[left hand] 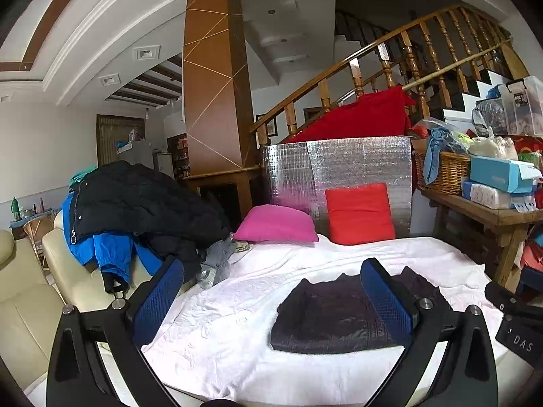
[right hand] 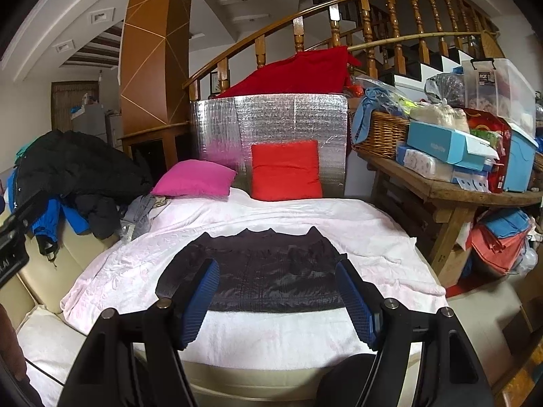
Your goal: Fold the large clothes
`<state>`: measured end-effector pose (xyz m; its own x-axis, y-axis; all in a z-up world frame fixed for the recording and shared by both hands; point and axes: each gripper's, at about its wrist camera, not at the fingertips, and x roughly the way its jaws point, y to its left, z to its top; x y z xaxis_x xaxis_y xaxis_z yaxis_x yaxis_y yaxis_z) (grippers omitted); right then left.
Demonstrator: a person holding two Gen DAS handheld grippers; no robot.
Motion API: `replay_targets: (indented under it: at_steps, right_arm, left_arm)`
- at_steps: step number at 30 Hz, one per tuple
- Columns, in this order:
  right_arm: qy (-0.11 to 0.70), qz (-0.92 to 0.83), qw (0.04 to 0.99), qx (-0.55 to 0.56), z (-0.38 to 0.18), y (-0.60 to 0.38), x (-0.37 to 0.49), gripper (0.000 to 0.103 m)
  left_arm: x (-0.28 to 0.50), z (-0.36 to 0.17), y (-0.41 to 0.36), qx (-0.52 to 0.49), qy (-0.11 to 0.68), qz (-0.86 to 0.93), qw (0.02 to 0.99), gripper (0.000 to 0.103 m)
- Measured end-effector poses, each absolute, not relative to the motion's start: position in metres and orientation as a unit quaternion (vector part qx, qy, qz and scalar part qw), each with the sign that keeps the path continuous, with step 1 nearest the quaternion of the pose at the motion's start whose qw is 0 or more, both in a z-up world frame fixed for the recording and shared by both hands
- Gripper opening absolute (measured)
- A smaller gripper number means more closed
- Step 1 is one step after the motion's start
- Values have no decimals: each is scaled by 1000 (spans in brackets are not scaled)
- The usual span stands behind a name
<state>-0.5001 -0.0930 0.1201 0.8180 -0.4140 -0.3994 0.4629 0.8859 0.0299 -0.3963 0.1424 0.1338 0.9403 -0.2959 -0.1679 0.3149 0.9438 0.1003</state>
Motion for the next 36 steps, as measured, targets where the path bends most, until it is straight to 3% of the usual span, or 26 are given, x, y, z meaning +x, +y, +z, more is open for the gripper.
replay_targets:
  at_steps: [36]
  right_arm:
    - [200, -226, 951, 65, 112, -100, -499, 75]
  left_arm:
    - [-395, 123, 142, 68, 92, -163, 980, 103]
